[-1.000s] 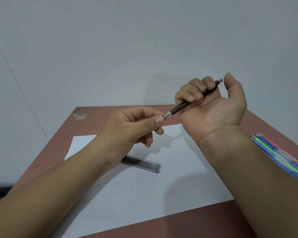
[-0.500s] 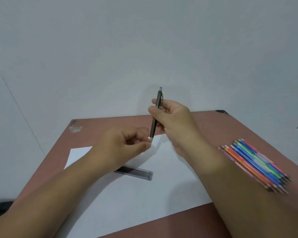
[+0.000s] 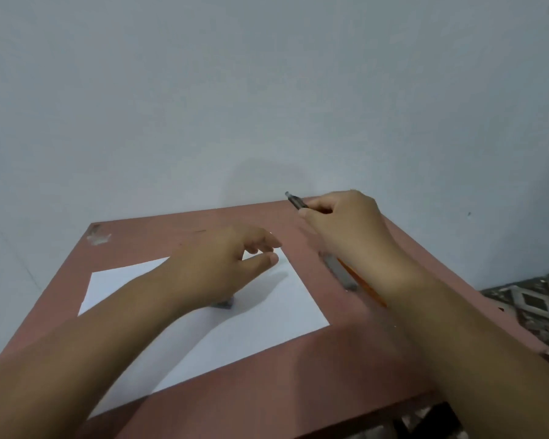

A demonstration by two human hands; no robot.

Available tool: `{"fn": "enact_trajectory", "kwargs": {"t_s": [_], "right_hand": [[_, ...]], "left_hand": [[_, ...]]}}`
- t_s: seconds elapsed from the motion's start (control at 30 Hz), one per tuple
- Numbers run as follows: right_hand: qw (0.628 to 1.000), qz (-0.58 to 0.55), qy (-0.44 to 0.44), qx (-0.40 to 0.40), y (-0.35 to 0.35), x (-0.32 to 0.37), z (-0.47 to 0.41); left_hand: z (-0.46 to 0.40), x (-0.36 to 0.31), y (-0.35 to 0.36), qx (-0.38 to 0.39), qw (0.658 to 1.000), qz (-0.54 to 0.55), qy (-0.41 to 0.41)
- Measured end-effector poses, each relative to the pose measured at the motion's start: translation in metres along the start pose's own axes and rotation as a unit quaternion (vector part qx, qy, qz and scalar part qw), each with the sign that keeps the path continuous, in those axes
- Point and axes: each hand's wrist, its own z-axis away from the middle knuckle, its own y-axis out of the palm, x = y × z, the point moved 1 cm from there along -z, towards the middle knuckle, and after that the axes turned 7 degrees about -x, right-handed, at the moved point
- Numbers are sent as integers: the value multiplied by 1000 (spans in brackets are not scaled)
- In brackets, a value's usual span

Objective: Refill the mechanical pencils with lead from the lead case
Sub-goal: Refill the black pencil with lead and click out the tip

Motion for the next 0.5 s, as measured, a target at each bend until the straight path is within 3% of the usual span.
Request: {"fn": "enact_trajectory", "kwargs": {"t_s": [0.27, 0.5], "right_hand": [[973, 223, 21, 49, -35, -52, 27], [969, 246, -8, 34, -29, -72, 41]], "left_hand": [[7, -55, 55, 54, 992, -53, 99], [-2, -57, 78, 39, 983, -104, 144]]}}
